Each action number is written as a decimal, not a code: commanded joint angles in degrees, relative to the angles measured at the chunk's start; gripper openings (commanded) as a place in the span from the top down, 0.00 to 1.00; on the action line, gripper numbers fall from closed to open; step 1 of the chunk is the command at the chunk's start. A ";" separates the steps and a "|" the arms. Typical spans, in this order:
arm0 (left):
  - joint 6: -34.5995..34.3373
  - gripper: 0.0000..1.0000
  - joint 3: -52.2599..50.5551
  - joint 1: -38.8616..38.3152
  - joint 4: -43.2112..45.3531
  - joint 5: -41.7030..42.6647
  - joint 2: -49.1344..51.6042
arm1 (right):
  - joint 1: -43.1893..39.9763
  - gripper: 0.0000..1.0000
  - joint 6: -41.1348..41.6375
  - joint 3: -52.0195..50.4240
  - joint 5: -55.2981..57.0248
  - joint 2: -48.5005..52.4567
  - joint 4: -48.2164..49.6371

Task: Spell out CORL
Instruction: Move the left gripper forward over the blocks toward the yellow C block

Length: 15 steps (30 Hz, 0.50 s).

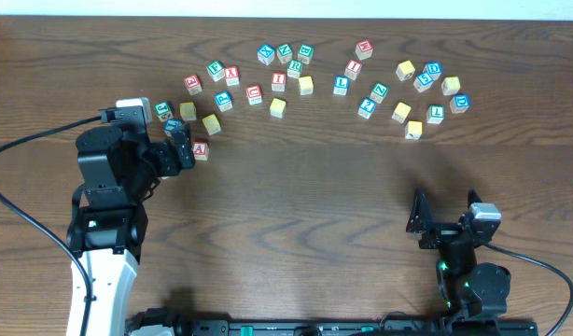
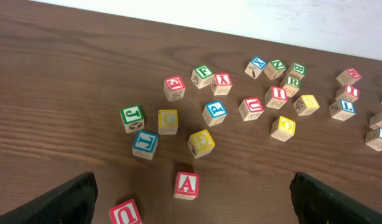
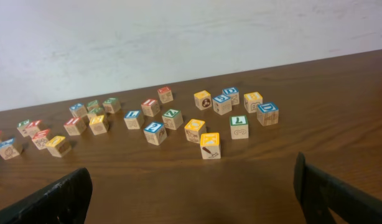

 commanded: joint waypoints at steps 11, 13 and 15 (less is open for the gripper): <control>-1.95 0.02 1.40 0.24 -1.05 2.45 -0.50 | -0.50 0.01 -0.83 -0.15 -0.07 -0.20 -0.15; -1.97 0.02 1.40 0.24 -1.05 2.45 -0.50 | -0.50 0.01 -0.83 -0.15 -0.07 -0.20 -0.15; -1.97 0.02 1.40 0.22 -1.01 2.45 -0.50 | -0.50 0.01 -0.83 -0.15 -0.07 -0.20 -0.15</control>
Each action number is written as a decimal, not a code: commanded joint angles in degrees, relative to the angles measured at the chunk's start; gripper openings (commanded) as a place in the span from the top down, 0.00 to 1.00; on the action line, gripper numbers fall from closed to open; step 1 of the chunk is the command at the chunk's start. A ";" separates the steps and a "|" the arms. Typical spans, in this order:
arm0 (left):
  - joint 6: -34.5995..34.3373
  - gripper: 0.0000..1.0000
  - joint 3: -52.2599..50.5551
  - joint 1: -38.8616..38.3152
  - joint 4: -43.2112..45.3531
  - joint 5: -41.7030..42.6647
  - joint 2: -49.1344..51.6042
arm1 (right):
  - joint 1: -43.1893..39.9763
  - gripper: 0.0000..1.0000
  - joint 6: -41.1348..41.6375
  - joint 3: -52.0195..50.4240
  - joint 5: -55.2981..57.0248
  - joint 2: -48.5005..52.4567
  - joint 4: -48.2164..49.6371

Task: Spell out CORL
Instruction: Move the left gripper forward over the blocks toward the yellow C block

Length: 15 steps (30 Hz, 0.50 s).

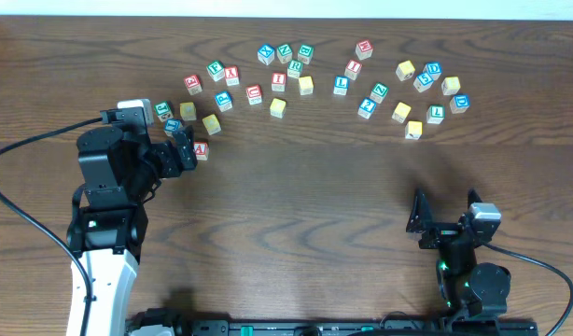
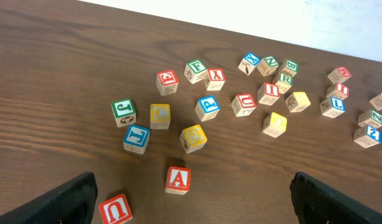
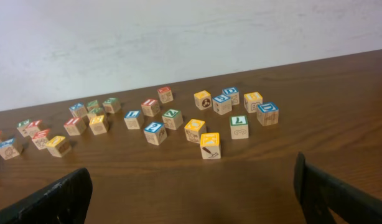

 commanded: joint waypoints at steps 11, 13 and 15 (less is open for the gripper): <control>-0.48 0.02 1.40 0.24 2.75 2.21 -0.33 | -0.46 0.01 -0.81 -0.15 -0.07 0.07 -0.15; -0.48 0.02 1.40 0.24 4.09 2.21 0.02 | -0.46 0.01 -0.81 -0.15 -0.07 0.07 -0.15; -0.57 0.03 1.40 0.22 6.19 2.23 0.70 | -0.46 0.01 -0.81 -0.15 -0.07 0.07 -0.15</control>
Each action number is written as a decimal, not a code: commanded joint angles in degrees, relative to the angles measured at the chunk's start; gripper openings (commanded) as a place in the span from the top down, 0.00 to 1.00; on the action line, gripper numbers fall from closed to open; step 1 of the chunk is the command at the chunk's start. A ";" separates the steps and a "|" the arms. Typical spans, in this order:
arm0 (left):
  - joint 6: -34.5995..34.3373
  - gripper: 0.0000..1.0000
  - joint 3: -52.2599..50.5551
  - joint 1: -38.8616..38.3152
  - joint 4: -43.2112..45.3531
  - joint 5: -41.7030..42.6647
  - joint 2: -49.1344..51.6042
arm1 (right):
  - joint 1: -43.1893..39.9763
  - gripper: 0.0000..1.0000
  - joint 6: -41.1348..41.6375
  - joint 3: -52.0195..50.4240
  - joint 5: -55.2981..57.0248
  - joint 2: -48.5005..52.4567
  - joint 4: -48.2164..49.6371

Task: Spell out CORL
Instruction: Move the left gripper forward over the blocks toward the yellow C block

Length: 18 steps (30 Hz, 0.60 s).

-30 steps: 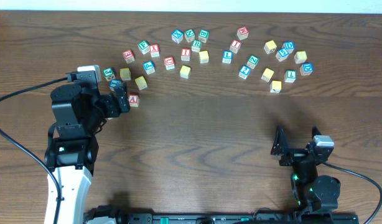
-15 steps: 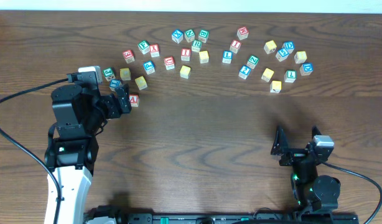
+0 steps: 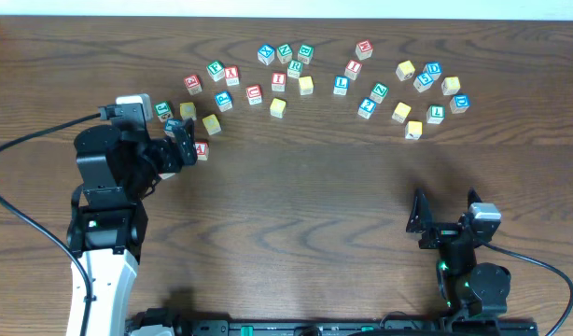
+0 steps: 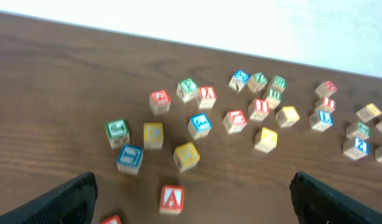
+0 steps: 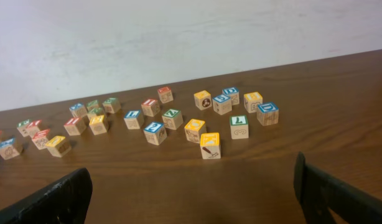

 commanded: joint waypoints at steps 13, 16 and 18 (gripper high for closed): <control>-3.06 0.02 15.32 0.17 -1.11 0.81 12.59 | -0.46 0.01 -0.81 -0.15 -0.07 0.04 -0.17; -3.06 0.02 21.70 0.17 -5.35 0.79 15.98 | -0.46 0.01 -0.81 -0.15 -0.07 0.04 -0.17; -3.04 0.02 25.05 0.17 -7.85 0.79 17.94 | -0.46 0.01 -0.81 -0.15 -0.07 0.04 -0.17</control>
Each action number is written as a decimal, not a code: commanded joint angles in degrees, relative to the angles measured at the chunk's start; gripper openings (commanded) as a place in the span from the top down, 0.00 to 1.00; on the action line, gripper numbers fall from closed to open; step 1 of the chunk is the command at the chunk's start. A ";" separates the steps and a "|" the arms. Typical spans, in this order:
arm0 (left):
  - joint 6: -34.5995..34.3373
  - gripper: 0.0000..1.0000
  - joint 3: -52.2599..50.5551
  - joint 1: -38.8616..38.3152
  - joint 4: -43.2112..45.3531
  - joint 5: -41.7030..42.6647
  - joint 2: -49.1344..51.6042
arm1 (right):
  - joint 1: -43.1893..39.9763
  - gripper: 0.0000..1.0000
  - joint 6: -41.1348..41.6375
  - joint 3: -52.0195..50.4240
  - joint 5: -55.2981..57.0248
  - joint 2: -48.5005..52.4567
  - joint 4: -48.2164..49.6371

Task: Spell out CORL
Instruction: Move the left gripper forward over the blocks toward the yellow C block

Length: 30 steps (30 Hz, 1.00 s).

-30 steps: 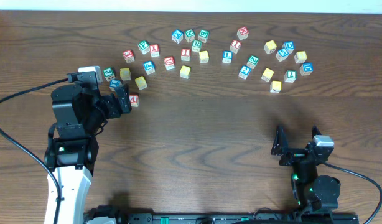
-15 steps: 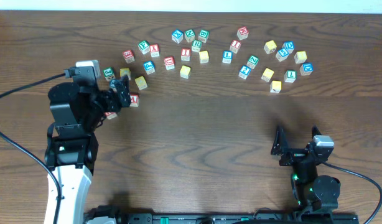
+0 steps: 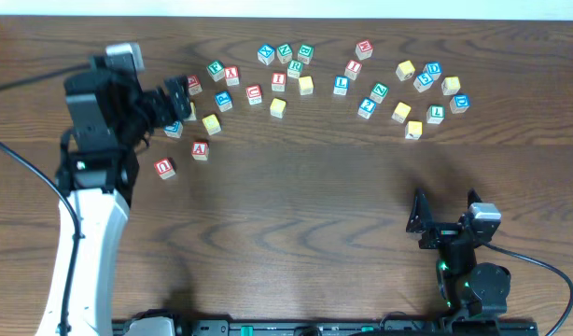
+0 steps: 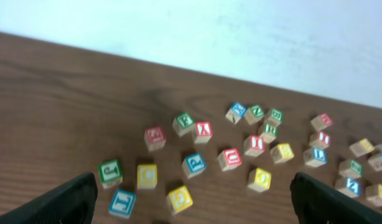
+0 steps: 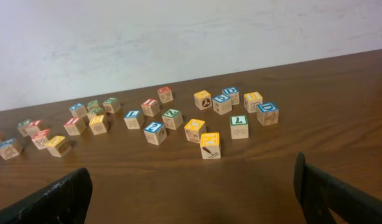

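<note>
Lettered wooden blocks lie scattered along the far side of the table. Among them are a red C block [image 3: 254, 93] [image 4: 229, 158], a yellow O block [image 3: 278, 107] [image 4: 260, 179], a green R block [image 3: 295, 67] [image 4: 268, 130] and a blue L block [image 3: 341, 85] [image 4: 314, 157]. My left gripper [image 3: 174, 101] [image 4: 192, 211] hangs open and empty above the left-hand blocks. At the near right my right gripper [image 3: 445, 219] [image 5: 194, 199] rests open, holding nothing, well short of the blocks.
A red A block [image 3: 200, 149] and a red U block [image 3: 164, 167] sit nearest the front on the left. A yellow C block [image 4: 147, 176] lies under the left gripper. A green L block [image 3: 436, 114] is in the right-hand group. Bare wood [image 3: 305, 205] fills the middle and front.
My left arm has risen and moved toward the far side, from beside the red A block to over the left-hand cluster. The red U block now shows overhead. The right arm is unchanged.
My left gripper was open, low beside the red A and U blocks. At the two later moments it was still there while its wrist view took in more of the table. Now it is higher and farther back. No block has shifted and the right arm stayed still.
</note>
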 commanded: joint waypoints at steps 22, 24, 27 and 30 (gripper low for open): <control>8.02 0.03 14.78 -5.84 -9.11 -11.56 20.24 | -0.46 0.01 -0.81 -0.15 -0.07 0.09 -0.17; 7.96 0.02 14.75 -5.81 -9.16 -11.54 21.27 | -0.46 0.01 -0.81 -0.15 -0.07 0.09 -0.17; 7.93 0.00 14.75 -5.81 -9.33 -11.54 21.97 | -0.46 0.01 -0.81 -0.15 -0.07 0.09 -0.17; 7.91 0.13 14.71 -5.81 -9.60 -11.54 22.34 | -0.46 0.01 -0.81 -0.15 -0.07 0.09 -0.17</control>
